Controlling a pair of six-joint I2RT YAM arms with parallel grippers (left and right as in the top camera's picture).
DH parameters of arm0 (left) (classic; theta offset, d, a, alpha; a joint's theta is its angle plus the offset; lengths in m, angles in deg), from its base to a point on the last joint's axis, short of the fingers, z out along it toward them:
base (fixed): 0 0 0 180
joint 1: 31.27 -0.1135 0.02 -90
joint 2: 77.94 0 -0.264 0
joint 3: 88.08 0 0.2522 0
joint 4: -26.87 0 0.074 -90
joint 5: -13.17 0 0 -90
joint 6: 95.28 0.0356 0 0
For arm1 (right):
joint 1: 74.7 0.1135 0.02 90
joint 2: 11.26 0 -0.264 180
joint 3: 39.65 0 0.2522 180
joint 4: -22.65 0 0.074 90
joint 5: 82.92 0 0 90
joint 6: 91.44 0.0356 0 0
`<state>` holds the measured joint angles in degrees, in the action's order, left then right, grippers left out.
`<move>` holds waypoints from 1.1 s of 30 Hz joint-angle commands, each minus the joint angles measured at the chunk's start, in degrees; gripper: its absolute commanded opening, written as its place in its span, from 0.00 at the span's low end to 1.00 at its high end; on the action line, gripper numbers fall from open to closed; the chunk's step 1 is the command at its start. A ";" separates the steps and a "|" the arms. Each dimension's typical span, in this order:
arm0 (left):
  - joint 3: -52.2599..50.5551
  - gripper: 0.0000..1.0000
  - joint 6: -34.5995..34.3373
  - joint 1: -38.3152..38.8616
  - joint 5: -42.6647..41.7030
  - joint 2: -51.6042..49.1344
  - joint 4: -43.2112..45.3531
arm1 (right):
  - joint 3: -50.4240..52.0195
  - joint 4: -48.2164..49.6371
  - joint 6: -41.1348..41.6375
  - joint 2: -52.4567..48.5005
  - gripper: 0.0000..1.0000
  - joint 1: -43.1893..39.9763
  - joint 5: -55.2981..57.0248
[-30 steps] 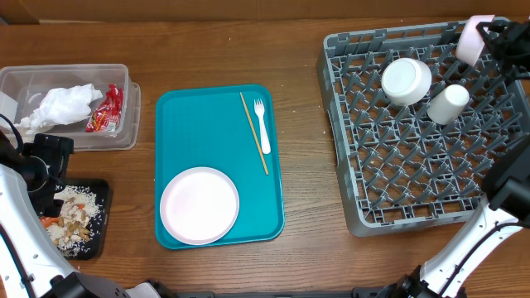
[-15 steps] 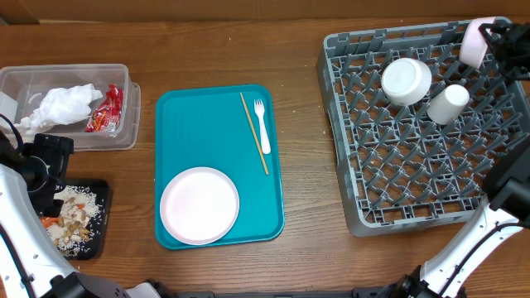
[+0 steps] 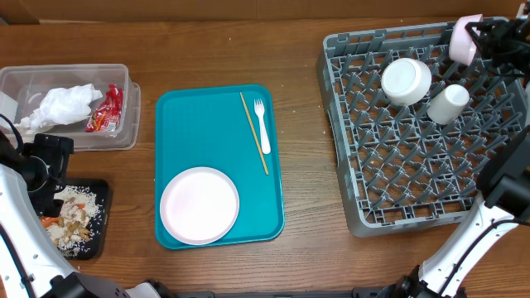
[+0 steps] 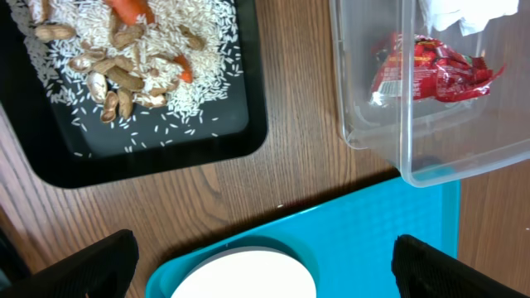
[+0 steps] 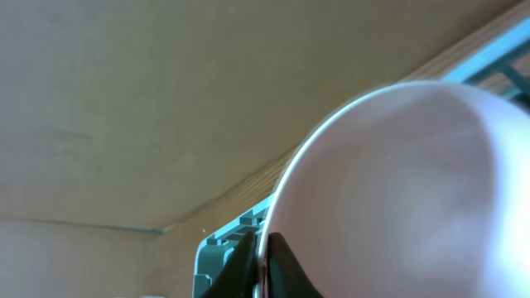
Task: Sort waste into correct bins and load items into the dishwasher
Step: 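Carry the pink bowl to the rack's back right corner and lower it, then release the pink bowl and reach the right gripper to the chopsticks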
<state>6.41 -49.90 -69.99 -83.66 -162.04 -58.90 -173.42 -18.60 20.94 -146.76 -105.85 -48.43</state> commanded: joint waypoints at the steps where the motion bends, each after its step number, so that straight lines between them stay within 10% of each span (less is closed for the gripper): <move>1: 0.44 1.00 0.48 0.11 0.42 -0.24 0.09 | -0.37 -3.19 0.15 -0.92 0.12 -1.92 4.26; 10: 0.44 1.00 0.48 0.11 0.42 -0.24 0.09 | -6.34 -10.19 0.17 -0.68 0.17 -3.32 7.08; 22: 0.44 1.00 0.46 0.11 0.39 -0.24 0.09 | -23.23 -40.76 -0.17 0.50 0.20 -3.96 39.06; 33: 0.44 1.00 0.48 0.11 0.42 -0.24 0.09 | -41.31 -51.67 -2.71 5.66 0.34 4.55 29.79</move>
<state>6.41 -49.92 -69.99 -83.68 -162.04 -58.88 -210.42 -69.81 21.22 -146.33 -107.19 -12.72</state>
